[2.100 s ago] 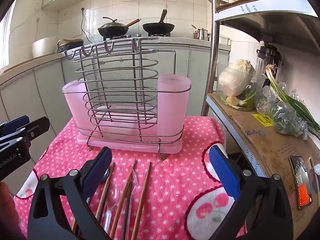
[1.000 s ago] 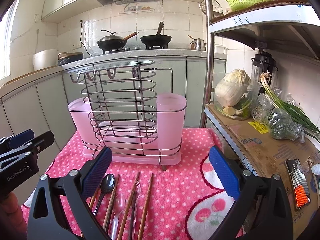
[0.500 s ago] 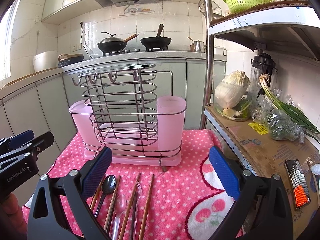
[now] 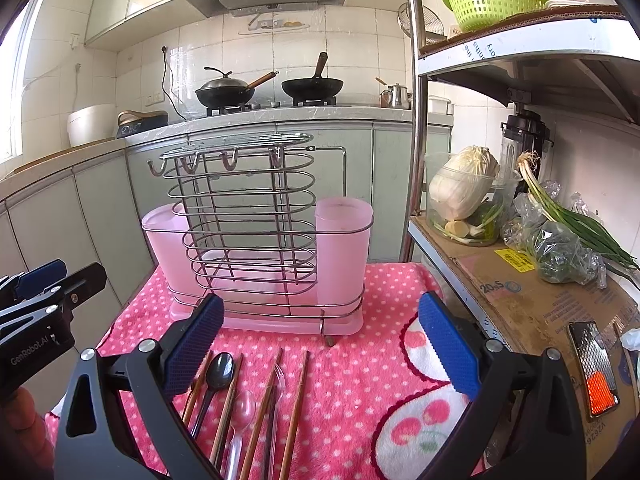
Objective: Organize utensils
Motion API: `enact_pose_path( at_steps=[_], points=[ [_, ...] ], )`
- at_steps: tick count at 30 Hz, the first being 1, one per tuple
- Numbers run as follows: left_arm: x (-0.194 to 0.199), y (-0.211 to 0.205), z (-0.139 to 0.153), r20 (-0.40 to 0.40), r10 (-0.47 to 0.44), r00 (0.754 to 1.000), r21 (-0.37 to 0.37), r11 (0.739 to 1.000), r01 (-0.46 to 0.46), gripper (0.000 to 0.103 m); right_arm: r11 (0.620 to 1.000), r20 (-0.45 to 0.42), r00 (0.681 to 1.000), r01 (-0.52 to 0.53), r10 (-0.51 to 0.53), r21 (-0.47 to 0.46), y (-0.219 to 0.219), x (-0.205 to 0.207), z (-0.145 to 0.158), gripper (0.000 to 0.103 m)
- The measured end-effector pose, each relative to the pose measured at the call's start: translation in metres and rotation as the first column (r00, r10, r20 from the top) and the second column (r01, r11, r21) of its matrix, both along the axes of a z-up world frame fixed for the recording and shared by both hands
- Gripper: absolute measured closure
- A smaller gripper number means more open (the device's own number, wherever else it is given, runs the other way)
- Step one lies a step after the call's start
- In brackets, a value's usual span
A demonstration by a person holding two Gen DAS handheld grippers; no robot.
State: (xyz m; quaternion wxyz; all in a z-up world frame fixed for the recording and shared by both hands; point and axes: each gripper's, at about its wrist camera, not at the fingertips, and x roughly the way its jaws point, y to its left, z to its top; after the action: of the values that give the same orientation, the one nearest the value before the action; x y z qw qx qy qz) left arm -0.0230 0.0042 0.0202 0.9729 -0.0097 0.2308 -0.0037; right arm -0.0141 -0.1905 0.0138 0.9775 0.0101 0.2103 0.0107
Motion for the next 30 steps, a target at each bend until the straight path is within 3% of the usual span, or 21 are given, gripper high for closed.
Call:
enact_pose_path(
  at_steps=[30],
  points=[
    [-0.0032,0.0014,0.0017,0.006,-0.004,1.000,-0.003,1.000,0.004,0.038,1.000,0.012,1.000,-0.003,0.003,-0.001,0.0005,-0.0027,0.0038,0.005]
  ],
)
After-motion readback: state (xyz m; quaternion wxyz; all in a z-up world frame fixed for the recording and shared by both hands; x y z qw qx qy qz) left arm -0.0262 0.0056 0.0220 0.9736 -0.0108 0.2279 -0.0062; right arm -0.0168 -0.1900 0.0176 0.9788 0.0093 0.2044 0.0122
